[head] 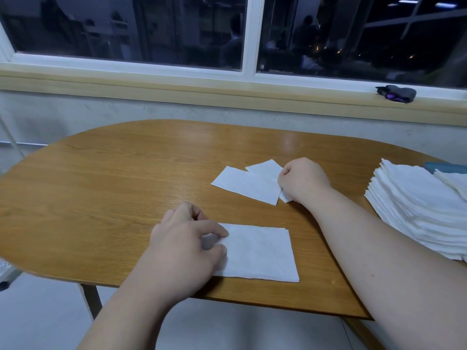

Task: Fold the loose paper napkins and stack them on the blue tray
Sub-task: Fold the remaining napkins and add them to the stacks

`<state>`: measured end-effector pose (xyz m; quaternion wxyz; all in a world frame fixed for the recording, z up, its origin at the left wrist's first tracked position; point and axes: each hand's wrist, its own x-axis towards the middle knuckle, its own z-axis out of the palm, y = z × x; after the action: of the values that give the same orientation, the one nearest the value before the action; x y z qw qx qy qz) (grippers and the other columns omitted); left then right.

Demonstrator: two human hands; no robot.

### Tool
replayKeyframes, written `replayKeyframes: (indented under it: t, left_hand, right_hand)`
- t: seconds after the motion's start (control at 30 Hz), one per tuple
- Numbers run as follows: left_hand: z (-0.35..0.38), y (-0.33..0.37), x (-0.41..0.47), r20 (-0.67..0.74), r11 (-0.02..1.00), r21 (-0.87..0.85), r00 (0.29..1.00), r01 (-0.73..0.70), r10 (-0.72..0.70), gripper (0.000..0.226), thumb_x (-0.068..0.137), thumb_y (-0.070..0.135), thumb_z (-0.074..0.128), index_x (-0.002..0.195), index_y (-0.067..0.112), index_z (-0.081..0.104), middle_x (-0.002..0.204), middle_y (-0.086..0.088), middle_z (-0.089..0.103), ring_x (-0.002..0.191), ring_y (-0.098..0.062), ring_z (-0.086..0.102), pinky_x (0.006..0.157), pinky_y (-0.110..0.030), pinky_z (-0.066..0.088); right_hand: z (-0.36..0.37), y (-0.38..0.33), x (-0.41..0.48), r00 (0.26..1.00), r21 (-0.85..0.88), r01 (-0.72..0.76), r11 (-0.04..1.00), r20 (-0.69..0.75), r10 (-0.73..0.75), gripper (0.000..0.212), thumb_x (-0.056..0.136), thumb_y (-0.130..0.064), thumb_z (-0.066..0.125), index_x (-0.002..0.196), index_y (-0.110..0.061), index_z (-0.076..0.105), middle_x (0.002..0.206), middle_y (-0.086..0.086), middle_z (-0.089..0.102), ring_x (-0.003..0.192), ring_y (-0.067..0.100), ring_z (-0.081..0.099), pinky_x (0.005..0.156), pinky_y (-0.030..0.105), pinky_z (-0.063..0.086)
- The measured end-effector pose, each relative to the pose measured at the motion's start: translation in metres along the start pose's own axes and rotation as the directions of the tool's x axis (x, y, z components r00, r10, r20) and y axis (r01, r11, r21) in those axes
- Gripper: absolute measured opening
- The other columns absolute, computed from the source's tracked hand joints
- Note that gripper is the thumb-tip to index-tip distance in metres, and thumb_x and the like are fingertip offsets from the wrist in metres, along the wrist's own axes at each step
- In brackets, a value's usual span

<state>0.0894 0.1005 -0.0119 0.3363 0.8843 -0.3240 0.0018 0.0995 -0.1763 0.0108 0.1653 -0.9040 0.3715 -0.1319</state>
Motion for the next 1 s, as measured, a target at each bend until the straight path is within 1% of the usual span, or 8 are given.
replayKeyframes:
  t: [0.1, 0.3, 0.43, 0.53, 0.63, 0.77, 0.83, 1.0]
  left_hand:
    - [0.0, 0.0, 0.0, -0.001, 1.0, 0.003, 1.0, -0.005, 0.005, 0.015, 0.083, 0.039, 0.067, 0.093, 0.049, 0.068, 0.1, 0.023, 0.04, 0.11, 0.013, 0.026, 0.098, -0.028, 0.03]
    - [0.0, -0.001, 0.0, -0.003, 1.0, 0.002, 1.0, -0.011, 0.011, 0.016, 0.084, 0.039, 0.067, 0.096, 0.049, 0.068, 0.1, 0.022, 0.041, 0.111, 0.014, 0.025, 0.099, -0.029, 0.031]
    - [-0.001, 0.001, -0.001, -0.005, 1.0, -0.012, 1.0, -0.001, 0.001, 0.017, 0.084, 0.038, 0.066, 0.098, 0.048, 0.069, 0.101, 0.022, 0.042, 0.109, 0.013, 0.026, 0.098, -0.028, 0.031]
    - [-0.002, 0.002, -0.001, 0.004, 1.0, -0.002, 1.0, 0.007, -0.007, 0.017, 0.085, 0.039, 0.065, 0.099, 0.048, 0.068, 0.102, 0.021, 0.041, 0.103, 0.007, 0.03, 0.098, -0.028, 0.032]
    - [-0.003, 0.004, -0.001, 0.004, 1.0, 0.02, 1.0, 0.006, -0.006, 0.016, 0.085, 0.041, 0.065, 0.099, 0.049, 0.067, 0.102, 0.022, 0.04, 0.099, 0.004, 0.029, 0.096, -0.027, 0.031]
    - [-0.003, 0.007, -0.003, 0.002, 1.0, 0.026, 1.0, 0.012, -0.012, 0.016, 0.086, 0.039, 0.064, 0.099, 0.048, 0.067, 0.103, 0.022, 0.04, 0.1, 0.002, 0.028, 0.093, -0.026, 0.03]
    - [-0.004, 0.009, -0.003, 0.001, 0.999, 0.044, 1.0, 0.014, -0.014, 0.016, 0.088, 0.04, 0.063, 0.1, 0.048, 0.067, 0.103, 0.023, 0.039, 0.101, 0.001, 0.028, 0.091, -0.025, 0.028]
    - [-0.004, 0.013, -0.003, 0.003, 0.991, 0.13, 1.0, 0.013, -0.014, 0.019, 0.09, 0.043, 0.059, 0.108, 0.047, 0.066, 0.104, 0.022, 0.037, 0.105, -0.004, 0.029, 0.089, -0.024, 0.025]
  right_hand:
    - [-0.002, 0.0, -0.004, 0.998, -0.032, 0.052, 0.998, -0.041, -0.053, 0.029, 0.087, -0.008, 0.046, 0.074, -0.02, 0.068, 0.072, 0.0, 0.065, 0.064, 0.019, 0.058, 0.047, 0.023, 0.035]
    - [-0.008, 0.0, -0.01, 0.973, -0.135, 0.161, 0.978, -0.143, -0.18, 0.031, 0.086, -0.006, 0.044, 0.066, -0.02, 0.063, 0.076, 0.0, 0.062, 0.069, 0.023, 0.057, 0.048, 0.025, 0.035]
    - [-0.02, 0.006, -0.02, 0.935, -0.104, 0.253, 0.962, -0.228, -0.27, 0.028, 0.095, -0.017, 0.048, 0.08, -0.023, 0.071, 0.094, -0.006, 0.058, 0.083, 0.019, 0.056, 0.064, 0.032, 0.048]
    - [-0.032, 0.014, -0.034, 0.892, -0.085, 0.338, 0.937, -0.287, -0.348, 0.026, 0.097, -0.022, 0.05, 0.09, -0.022, 0.075, 0.101, -0.007, 0.062, 0.094, 0.016, 0.055, 0.073, 0.033, 0.048]
    - [-0.041, 0.027, -0.05, 0.838, -0.083, 0.401, 0.912, -0.37, -0.402, 0.022, 0.096, -0.022, 0.056, 0.09, -0.023, 0.077, 0.097, -0.01, 0.063, 0.095, 0.013, 0.053, 0.071, 0.028, 0.038]
    - [-0.049, 0.046, -0.072, 0.704, -0.194, 0.478, 0.856, -0.498, -0.506, 0.013, 0.09, -0.017, 0.068, 0.084, -0.021, 0.079, 0.086, -0.008, 0.066, 0.084, 0.017, 0.056, 0.065, 0.024, 0.034]
    - [-0.054, 0.054, -0.082, 0.697, -0.204, 0.483, 0.851, -0.499, -0.515, 0.012, 0.089, -0.017, 0.069, 0.084, -0.02, 0.079, 0.086, -0.008, 0.067, 0.083, 0.016, 0.057, 0.064, 0.023, 0.035]
    - [-0.061, 0.069, -0.1, 0.729, -0.201, 0.453, 0.869, -0.477, -0.49, 0.013, 0.09, -0.018, 0.068, 0.084, -0.022, 0.079, 0.086, -0.009, 0.067, 0.083, 0.015, 0.059, 0.062, 0.026, 0.043]
